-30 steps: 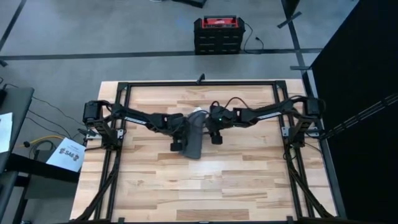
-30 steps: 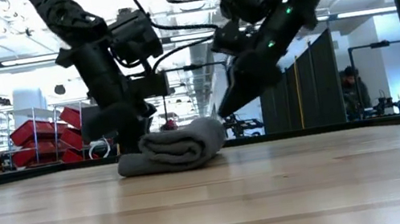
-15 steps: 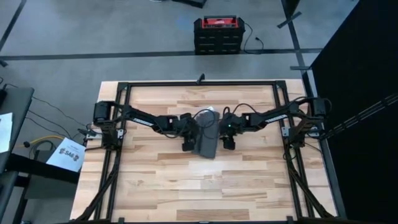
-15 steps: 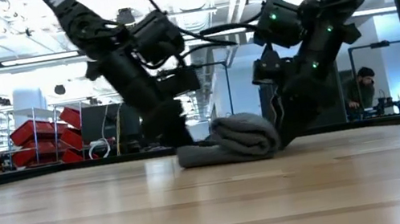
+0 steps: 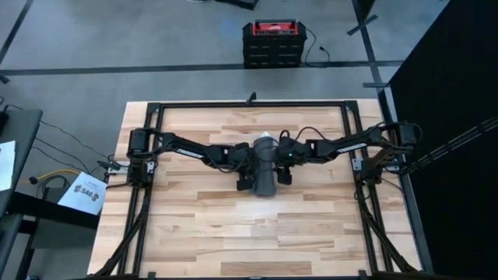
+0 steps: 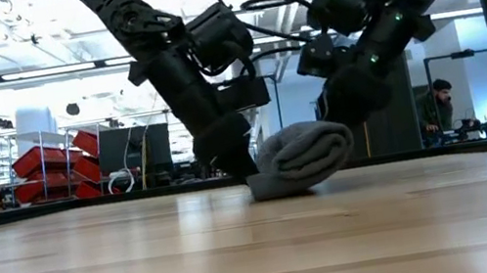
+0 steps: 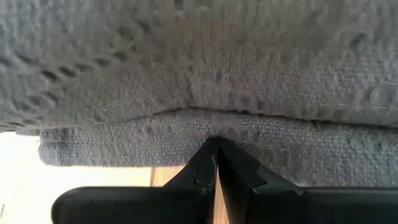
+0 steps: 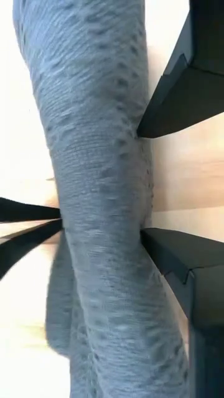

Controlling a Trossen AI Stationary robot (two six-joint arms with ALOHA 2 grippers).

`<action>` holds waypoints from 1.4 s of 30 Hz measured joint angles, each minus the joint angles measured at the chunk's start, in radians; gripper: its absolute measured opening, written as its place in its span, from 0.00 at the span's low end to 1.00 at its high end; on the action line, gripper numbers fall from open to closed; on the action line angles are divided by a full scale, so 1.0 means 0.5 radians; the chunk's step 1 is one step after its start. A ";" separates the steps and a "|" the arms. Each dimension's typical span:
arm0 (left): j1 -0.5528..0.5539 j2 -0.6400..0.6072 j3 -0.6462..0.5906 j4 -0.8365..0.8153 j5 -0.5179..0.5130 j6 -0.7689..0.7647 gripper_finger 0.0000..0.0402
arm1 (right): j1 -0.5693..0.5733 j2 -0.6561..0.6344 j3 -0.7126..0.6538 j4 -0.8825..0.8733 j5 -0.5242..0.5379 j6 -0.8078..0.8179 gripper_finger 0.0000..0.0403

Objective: Roll towel
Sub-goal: Roll the gray towel

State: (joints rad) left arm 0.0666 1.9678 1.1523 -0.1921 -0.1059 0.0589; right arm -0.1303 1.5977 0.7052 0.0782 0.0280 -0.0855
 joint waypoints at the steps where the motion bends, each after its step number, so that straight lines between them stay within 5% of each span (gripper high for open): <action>1: 0.000 0.001 0.011 -0.016 0.000 0.001 0.00 | 0.008 0.013 0.000 0.039 0.002 -0.016 0.59; 27: -0.010 0.003 0.117 0.018 0.008 0.023 0.00 | -0.015 0.211 0.076 0.553 -0.027 -0.257 0.59; 42: -0.021 0.000 0.105 -0.156 -0.001 -0.053 0.00 | -0.130 0.613 0.158 0.744 -0.403 -0.235 0.59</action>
State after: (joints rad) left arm 0.0563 1.9678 1.2046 -0.2702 -0.1063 0.0322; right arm -0.1955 1.9042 0.7840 0.4501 -0.1733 -0.2029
